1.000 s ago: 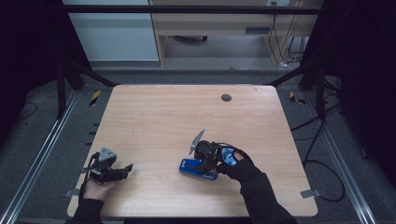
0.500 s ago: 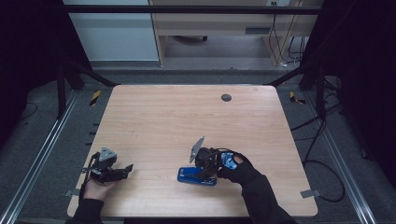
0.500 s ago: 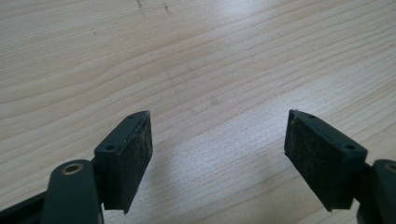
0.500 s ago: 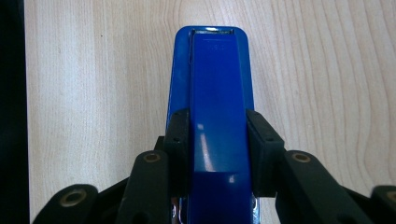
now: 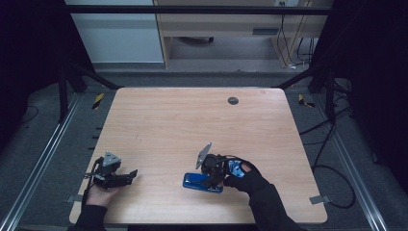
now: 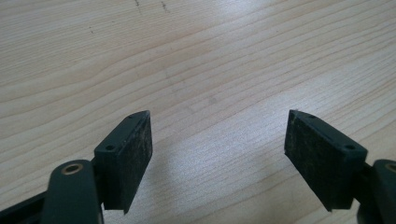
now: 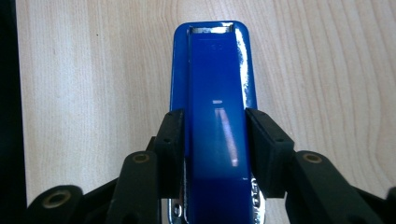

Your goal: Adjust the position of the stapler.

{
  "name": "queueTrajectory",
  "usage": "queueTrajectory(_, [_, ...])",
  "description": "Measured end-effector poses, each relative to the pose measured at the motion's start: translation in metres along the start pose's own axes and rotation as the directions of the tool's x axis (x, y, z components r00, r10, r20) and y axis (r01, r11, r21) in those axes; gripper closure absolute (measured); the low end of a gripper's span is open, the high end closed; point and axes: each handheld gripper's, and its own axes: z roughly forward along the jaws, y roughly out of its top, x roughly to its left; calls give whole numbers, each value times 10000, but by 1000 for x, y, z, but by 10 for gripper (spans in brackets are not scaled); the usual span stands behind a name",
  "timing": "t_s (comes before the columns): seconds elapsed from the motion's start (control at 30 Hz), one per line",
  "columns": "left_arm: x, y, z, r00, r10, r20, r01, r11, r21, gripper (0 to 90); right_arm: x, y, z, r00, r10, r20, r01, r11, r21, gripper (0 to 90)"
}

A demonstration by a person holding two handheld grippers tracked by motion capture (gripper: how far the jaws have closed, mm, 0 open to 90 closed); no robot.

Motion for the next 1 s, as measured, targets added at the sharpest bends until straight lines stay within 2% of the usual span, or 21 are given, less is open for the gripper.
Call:
queueTrajectory(0.47, [-1,0,1,10000,-6,40,6,10000,38,232,1,10,6,9999,-54,99,47,9977,679,651])
queueTrajectory(0.9, [0,0,1,10000,57,50,-58,9999,134,232,4,9,3,9988,-424,243,411,9978,519,660])
queueTrajectory(0.97, [0,0,1,10000,33,32,-34,9999,124,232,5,8,-2,9982,-560,212,556,9983,179,660])
queueTrajectory(1.0, [0,0,1,10000,33,32,-34,9999,124,232,5,8,-2,9982,-560,212,556,9983,179,660])
